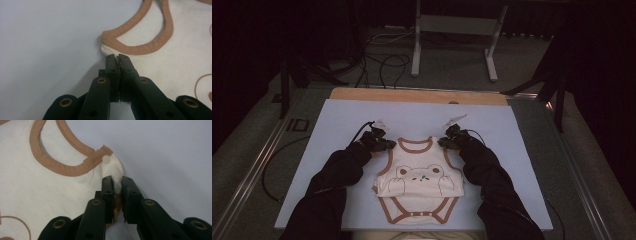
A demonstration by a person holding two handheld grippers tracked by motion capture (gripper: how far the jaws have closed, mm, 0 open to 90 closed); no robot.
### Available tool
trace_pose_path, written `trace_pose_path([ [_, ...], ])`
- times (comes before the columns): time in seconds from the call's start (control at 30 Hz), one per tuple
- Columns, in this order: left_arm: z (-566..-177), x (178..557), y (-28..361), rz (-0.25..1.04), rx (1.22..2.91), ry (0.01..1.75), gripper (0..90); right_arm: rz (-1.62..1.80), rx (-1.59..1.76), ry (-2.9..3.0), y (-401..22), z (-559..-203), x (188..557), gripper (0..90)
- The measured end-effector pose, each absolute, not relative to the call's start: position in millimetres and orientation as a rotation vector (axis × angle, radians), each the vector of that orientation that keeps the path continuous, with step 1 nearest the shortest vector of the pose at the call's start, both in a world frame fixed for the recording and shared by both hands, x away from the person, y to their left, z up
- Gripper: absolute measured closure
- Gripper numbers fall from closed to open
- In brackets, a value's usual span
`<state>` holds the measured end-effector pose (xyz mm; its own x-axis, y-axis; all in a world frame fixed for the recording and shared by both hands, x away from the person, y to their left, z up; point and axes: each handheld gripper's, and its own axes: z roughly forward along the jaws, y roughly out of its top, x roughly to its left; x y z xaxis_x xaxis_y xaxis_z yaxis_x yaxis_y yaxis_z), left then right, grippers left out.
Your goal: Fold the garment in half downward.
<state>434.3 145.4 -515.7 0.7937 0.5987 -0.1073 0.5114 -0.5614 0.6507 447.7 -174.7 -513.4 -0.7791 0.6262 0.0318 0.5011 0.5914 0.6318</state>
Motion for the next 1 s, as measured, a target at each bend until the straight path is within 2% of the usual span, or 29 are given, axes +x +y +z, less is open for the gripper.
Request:
trace_pose_path([
  [0.53, -477.7, 438.8, 152.5, 0.222, 2.173, 0.782, 88.9, 1.042, 0.917, 2.545, -181.1, -477.7, 451.1, 81.7],
  [1.0, -425.9, 443.7, 156.6, 0.347, 2.092, 0.724, 88.8, 1.121, 0.863, 2.433, -183.5, -433.8, 456.7, 81.6],
])
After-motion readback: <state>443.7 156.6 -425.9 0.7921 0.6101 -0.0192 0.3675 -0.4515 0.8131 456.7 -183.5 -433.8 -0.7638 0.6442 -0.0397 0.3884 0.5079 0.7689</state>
